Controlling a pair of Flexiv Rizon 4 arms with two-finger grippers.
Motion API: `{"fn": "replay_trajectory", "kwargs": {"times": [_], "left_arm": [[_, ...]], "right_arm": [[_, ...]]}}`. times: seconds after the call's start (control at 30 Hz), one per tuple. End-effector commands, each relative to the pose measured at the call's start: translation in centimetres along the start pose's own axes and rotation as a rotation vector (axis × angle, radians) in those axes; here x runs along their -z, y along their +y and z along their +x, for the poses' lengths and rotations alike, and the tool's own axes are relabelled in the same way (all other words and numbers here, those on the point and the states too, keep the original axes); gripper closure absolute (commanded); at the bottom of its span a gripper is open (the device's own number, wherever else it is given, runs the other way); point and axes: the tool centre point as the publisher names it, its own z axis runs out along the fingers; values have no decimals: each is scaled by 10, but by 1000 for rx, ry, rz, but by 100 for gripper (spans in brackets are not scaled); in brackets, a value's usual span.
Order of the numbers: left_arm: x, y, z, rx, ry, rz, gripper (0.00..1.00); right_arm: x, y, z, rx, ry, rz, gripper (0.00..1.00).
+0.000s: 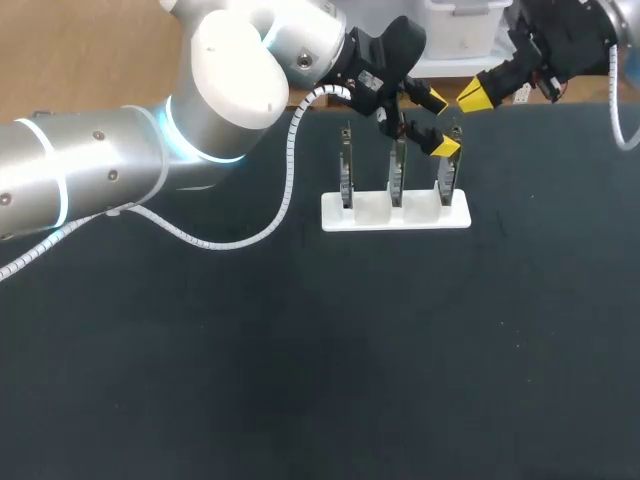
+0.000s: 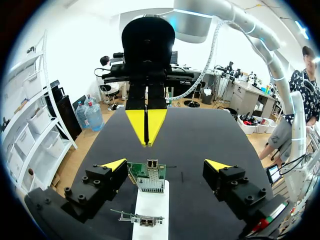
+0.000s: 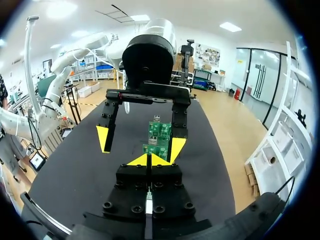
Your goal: Pick up the optical module with the left hand, and insert it into the network port with the right hand.
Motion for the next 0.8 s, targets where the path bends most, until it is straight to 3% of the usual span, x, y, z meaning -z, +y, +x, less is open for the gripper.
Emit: {"fn": "replay_trajectory", "kwargs": {"times": [0.03,0.8], "left_arm": [[0,1,-4,-3,11,1,0],[45,11,-30,-62,12,-113,0]], "right_arm": [[2,12,0,0,1,31,100],[26,20,2,13,20,105,100]]}}
